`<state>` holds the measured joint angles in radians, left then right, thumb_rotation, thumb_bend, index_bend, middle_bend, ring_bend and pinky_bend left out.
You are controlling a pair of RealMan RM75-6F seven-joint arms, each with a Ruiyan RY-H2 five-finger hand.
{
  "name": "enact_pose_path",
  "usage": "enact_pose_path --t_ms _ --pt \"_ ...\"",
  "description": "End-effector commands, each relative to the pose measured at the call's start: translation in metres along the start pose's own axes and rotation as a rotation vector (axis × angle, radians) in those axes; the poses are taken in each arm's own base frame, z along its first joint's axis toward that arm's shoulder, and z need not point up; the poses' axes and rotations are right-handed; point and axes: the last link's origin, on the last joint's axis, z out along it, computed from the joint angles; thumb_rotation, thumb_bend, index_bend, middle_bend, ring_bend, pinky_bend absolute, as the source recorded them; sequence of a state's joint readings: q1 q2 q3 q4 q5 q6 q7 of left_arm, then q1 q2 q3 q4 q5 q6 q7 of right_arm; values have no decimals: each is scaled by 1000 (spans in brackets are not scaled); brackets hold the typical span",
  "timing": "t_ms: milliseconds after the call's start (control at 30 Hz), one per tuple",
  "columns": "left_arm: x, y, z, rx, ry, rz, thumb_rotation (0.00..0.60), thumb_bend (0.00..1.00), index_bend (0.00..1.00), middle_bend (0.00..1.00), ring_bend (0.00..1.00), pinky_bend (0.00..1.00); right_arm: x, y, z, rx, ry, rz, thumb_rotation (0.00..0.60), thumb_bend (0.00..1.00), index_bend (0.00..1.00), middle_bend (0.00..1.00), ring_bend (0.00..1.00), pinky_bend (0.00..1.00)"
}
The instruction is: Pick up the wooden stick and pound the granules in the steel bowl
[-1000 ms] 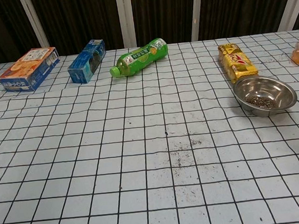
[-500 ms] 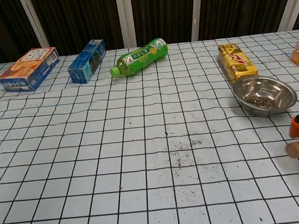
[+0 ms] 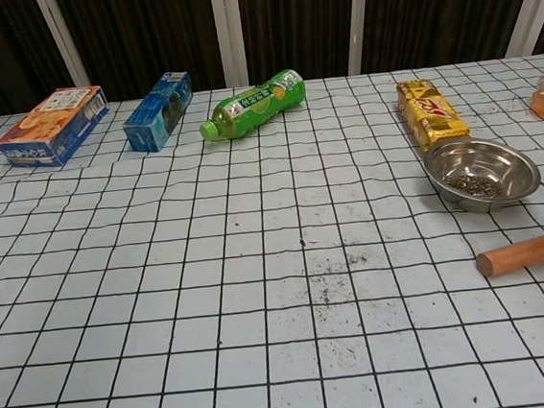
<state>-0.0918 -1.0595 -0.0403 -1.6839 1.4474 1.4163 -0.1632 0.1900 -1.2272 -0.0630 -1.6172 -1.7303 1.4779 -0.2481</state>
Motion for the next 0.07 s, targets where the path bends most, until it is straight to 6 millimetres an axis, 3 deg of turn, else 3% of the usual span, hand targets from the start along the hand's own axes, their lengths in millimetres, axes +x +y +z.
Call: enact_pose_path --t_ms 33,67 --pt "0 0 0 -2 0 4 600 37 0 0 0 0 21 25 -4 -103 80 41 600 381 1 71 1 1" --pt "0 0 0 -3 -1 6 600 37 0 0 0 0 24 29 -4 -117 95 44 600 381 0 32 0 0"
